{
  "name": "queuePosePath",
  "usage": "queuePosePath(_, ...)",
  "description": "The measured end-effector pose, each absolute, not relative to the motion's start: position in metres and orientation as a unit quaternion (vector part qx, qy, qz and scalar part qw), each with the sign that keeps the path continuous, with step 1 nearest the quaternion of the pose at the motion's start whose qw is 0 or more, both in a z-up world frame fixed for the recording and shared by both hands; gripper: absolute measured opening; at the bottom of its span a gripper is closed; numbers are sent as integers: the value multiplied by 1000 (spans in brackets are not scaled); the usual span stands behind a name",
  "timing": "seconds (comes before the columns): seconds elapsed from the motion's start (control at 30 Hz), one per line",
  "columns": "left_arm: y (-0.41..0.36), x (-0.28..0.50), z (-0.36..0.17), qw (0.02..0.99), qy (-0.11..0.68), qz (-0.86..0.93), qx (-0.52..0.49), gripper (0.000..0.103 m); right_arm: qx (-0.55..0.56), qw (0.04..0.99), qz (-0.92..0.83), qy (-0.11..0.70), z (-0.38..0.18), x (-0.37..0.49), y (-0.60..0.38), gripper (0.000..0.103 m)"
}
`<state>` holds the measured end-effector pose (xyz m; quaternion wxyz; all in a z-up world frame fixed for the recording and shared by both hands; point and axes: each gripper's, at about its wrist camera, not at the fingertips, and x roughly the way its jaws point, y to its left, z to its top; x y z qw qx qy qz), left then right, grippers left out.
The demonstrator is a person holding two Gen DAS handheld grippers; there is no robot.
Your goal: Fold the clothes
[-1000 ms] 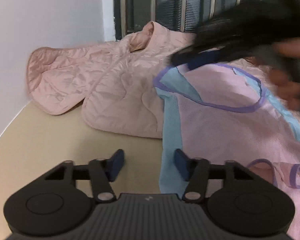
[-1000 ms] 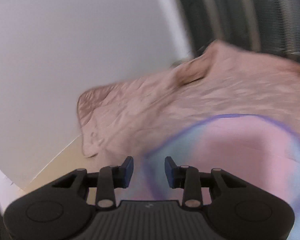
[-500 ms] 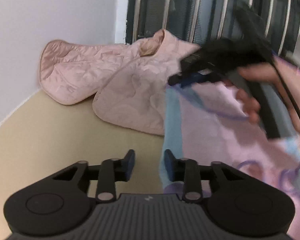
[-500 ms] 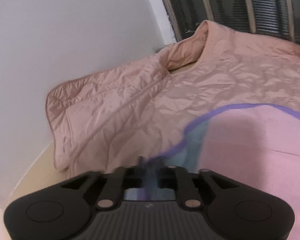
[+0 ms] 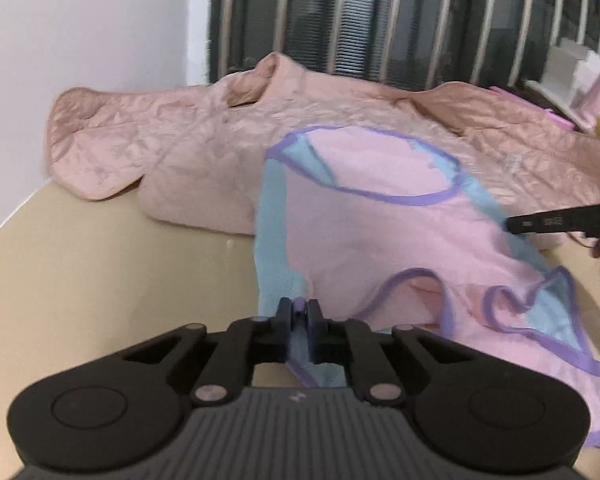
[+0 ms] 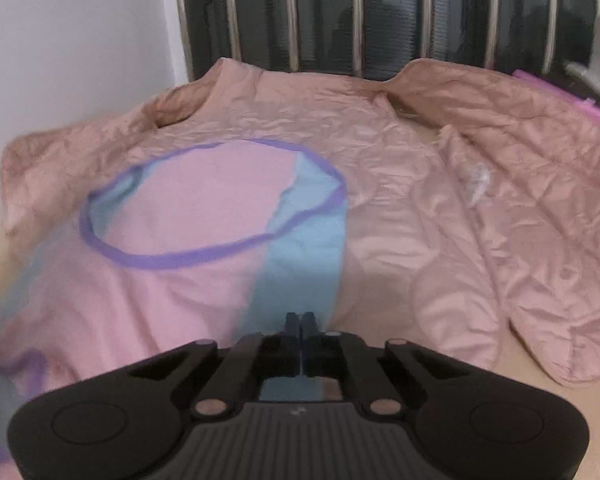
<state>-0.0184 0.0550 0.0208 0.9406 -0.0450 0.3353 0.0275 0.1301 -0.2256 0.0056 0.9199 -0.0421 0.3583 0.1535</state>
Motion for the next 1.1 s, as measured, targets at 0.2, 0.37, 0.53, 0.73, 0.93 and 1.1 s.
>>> queuePosePath(0.2,61,-33,30,941,329,36,-66,63,3,929,159,333,17,85,-246,43)
queuePosePath(0.37,51,-37,31,938,341,40,-54,63,-1,916,194,351,5,54,-239,27)
queuePosePath(0.53,49,-36,23,936,347,50,-43,63,0,928,162,336,1,44,-241,4)
queuePosePath(0.73,57,-44,22,930,359,52,-57,64,4,937,141,320,11,21,-251,31)
queuePosePath(0.93,52,-85,36,932,357,7,-65,78,6,930,165,329,28,-57,-254,48)
queuePosePath(1.1,29,-93,23,931,366,-7,-15,6,44,915,162,366,10,-86,-260,40)
